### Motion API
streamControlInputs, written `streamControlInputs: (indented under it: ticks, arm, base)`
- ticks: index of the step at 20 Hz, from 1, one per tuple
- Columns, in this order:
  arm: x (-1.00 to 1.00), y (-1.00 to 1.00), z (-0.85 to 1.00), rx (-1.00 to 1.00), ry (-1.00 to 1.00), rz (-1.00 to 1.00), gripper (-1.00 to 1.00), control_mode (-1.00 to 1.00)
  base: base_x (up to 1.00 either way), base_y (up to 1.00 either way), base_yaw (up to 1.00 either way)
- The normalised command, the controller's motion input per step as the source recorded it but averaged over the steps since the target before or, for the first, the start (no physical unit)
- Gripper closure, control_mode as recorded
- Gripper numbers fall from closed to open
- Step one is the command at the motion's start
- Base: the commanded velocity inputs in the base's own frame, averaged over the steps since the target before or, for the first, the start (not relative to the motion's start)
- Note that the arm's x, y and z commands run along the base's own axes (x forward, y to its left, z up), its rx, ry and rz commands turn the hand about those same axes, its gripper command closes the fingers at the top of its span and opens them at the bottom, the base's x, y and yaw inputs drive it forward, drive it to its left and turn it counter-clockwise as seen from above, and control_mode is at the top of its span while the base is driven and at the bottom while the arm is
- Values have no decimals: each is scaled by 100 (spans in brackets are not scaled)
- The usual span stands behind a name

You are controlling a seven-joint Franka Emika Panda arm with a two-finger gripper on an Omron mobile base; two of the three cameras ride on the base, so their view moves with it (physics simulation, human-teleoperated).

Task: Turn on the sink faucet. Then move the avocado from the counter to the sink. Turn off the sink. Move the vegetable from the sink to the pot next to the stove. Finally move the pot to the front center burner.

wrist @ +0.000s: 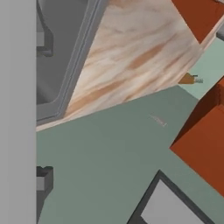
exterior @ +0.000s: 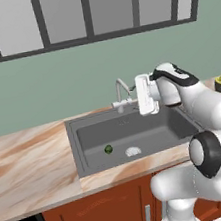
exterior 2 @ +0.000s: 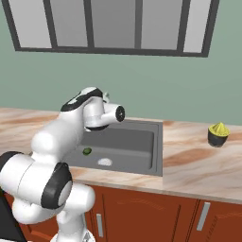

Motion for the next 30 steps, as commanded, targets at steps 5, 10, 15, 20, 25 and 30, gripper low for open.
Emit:
streamControlInputs:
  ticks: [5,10,15,20,25,30]
  arm:
    - [-8,50,23,0,10,-28,-100,-100]
    - [-5,15,38,0,33,-25,-100,-100]
    - [-2,15,20,1,47,-23,-100,-100]
    - [0,17,1,0,38,-33,-100,-100]
    - [0,31,-13,0,28,-40,-100,-100]
    - [0,17,-23,1,18,-38,-100,-100]
  base:
    - [0,0,0]
    - [0,0,0]
    - [0,0,0]
    - [0,0,0]
    - [0,0,0]
    - [0,0,0]
